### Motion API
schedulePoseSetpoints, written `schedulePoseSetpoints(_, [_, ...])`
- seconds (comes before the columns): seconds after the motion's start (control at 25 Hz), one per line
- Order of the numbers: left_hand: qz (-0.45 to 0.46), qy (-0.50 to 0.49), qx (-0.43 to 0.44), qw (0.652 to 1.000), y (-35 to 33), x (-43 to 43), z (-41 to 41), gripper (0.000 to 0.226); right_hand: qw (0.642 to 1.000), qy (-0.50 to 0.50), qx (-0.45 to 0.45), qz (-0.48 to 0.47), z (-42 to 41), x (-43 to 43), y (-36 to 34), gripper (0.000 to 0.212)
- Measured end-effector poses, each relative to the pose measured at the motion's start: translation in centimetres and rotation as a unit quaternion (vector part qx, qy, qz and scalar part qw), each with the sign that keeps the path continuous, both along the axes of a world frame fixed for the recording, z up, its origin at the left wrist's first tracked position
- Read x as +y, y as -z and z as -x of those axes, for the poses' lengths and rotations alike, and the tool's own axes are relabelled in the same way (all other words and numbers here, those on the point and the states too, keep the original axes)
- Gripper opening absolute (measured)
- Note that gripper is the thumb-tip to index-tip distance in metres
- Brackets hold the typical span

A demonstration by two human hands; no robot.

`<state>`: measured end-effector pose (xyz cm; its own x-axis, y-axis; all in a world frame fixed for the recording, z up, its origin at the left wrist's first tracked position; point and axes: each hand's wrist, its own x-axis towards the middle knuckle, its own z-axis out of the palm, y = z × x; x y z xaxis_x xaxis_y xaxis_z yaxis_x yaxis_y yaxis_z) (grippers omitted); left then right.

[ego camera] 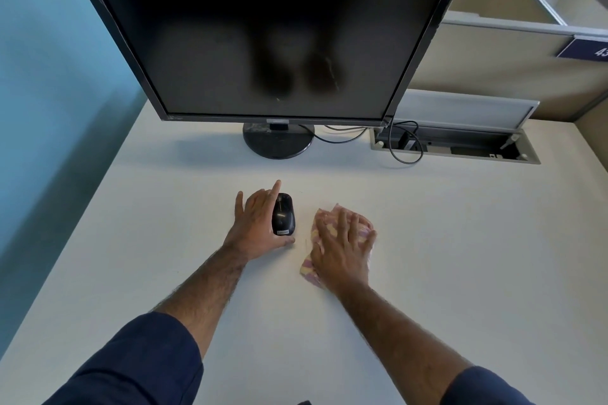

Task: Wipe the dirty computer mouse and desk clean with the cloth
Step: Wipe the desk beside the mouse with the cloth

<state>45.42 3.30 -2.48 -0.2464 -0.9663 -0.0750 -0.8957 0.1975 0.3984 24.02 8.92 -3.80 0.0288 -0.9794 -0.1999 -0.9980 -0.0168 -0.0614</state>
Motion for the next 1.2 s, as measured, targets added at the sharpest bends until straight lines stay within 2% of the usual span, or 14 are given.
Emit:
schedulePoseSetpoints(0.28, [0.000, 0.017, 0.000, 1.000, -0.1, -0.6, 1.5, 0.133, 0.994, -0.107, 0.008, 0.017, 5.3, -0.8, -0.3, 0.067])
schedulePoseSetpoints(0.36, [0.004, 0.023, 0.003, 1.000, 0.0, -0.7, 1.8, 0.134, 0.994, -0.106, -0.008, 0.031, 7.5, -1.5, -0.6, 0.065])
schedulePoseSetpoints(0.48, [0.005, 0.021, 0.002, 1.000, -0.1, -0.9, 1.9, 0.134, 0.986, -0.022, -0.152, 0.066, 10.1, -3.1, -1.6, 0.054])
schedulePoseSetpoints(0.56, [0.006, 0.018, 0.003, 1.000, 0.0, -1.2, 1.9, 0.133, 0.976, -0.023, -0.204, 0.073, 9.8, -3.7, -2.1, 0.051])
schedulePoseSetpoints(0.72, [0.015, 0.014, 0.012, 1.000, -0.1, -2.1, 2.1, 0.133, 0.977, -0.168, -0.127, 0.029, 4.8, -1.9, -2.1, 0.054])
schedulePoseSetpoints(0.8, [0.018, 0.019, 0.019, 0.999, 0.0, -2.4, 2.7, 0.134, 0.966, -0.247, -0.073, 0.033, 2.9, 0.4, -1.3, 0.060])
schedulePoseSetpoints(0.88, [0.015, 0.026, 0.018, 0.999, 0.2, -2.6, 3.4, 0.134, 0.956, -0.285, -0.045, 0.052, 2.8, 2.1, -0.8, 0.066])
schedulePoseSetpoints(1.0, [0.002, 0.041, -0.001, 0.999, 0.5, -2.8, 4.8, 0.133, 0.961, -0.268, -0.031, 0.057, 5.8, 3.2, -0.5, 0.067])
schedulePoseSetpoints(1.2, [-0.010, 0.061, -0.015, 0.998, 0.7, -2.6, 6.8, 0.131, 0.986, -0.158, -0.023, 0.043, 10.2, 2.4, -1.0, 0.069])
